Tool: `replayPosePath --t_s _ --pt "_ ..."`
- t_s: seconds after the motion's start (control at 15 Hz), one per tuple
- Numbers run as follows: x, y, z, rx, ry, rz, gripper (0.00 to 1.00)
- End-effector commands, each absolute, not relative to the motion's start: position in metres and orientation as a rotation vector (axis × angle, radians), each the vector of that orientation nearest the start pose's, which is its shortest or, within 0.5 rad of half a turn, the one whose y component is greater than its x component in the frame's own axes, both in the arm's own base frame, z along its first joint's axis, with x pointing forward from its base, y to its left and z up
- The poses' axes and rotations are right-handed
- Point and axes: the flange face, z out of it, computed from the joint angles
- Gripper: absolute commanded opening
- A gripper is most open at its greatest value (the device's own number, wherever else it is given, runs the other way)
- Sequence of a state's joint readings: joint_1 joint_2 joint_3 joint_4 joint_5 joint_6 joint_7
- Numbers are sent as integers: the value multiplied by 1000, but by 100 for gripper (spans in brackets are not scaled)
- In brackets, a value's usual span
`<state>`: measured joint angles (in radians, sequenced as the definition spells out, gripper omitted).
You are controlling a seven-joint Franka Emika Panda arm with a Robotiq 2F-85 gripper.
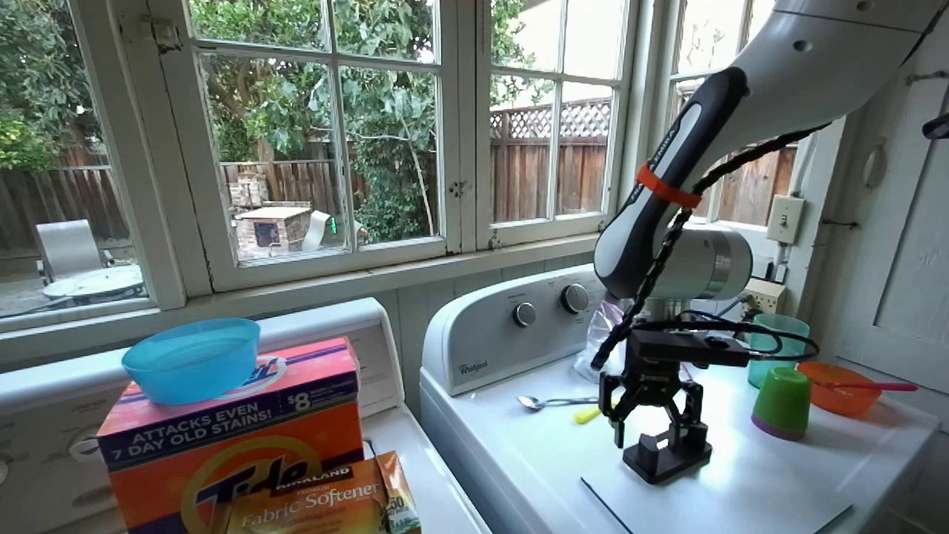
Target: Move the white thing to the left
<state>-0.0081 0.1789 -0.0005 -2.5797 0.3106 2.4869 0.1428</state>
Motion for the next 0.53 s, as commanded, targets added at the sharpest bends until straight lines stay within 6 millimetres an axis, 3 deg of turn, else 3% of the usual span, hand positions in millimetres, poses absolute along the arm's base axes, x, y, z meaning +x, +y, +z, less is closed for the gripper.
replayPosePath --t_s 0.0,0.27,0.47 --pt "408 -7 175 -2909 696 427 82" --pt "409 -8 175 -2902 776 411 75" --pt "410 -8 175 -2891 847 404 76"
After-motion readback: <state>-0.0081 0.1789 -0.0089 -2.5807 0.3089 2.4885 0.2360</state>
